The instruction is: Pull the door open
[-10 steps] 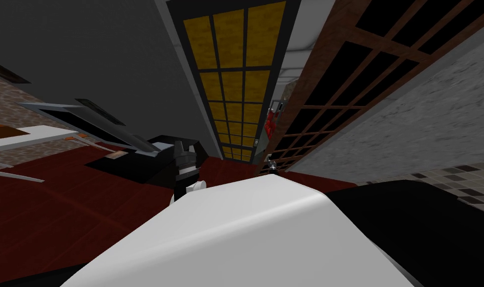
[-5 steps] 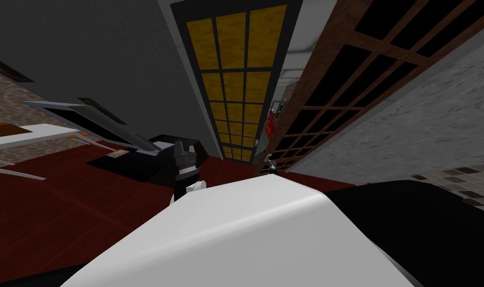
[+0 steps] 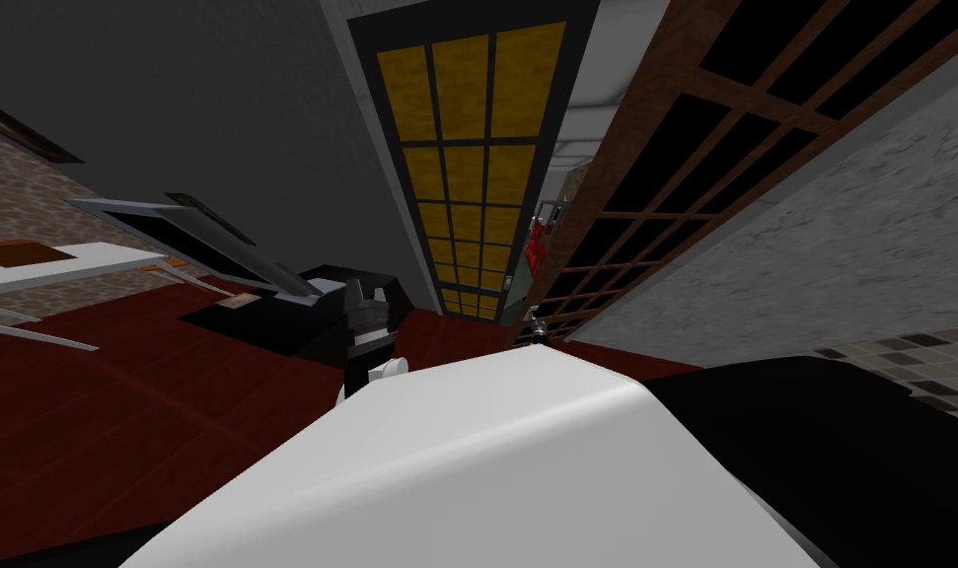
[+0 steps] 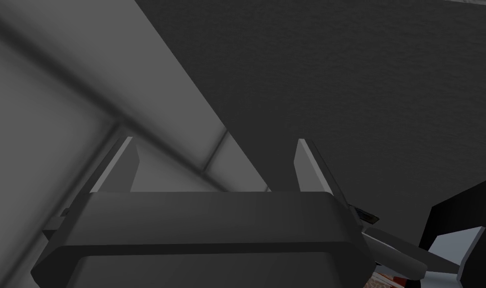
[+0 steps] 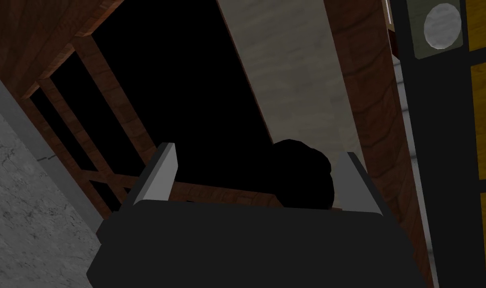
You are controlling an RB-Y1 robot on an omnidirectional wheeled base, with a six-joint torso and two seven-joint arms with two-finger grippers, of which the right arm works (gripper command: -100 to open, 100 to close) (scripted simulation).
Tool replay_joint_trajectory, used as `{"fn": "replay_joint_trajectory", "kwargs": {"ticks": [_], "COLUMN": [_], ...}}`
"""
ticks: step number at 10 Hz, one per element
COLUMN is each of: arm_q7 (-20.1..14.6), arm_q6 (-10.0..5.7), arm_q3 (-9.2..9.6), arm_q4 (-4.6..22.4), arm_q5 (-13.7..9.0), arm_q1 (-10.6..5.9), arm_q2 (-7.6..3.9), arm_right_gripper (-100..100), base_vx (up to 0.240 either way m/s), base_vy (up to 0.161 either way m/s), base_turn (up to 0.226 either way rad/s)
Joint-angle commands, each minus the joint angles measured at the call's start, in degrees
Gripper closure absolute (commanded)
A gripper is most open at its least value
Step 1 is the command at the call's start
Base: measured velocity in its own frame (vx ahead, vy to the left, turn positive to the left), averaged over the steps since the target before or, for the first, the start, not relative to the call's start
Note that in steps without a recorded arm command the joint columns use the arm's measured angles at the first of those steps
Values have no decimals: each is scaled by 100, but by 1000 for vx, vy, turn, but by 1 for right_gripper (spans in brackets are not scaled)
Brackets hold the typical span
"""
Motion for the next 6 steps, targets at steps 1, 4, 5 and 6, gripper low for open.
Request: {"fn": "replay_joint_trajectory", "kwargs": {"ticks": [1,4,5,6], "arm_q7": [-9,-4,-4,0], "arm_q6": [243,373,373,502], "arm_q3": [-131,-147,-147,-163], "arm_q4": [156,161,161,167], "arm_q5": [-262,-479,-479,-695], "arm_q1": [63,48,48,34], "arm_q2": [-105,-106,-106,-106], "arm_right_gripper": [100,100,100,100], "base_vx": [-28,-30,-26,-36], "base_vy": [3,-7,-5,0], "base_turn": [48,24,28,47]}}
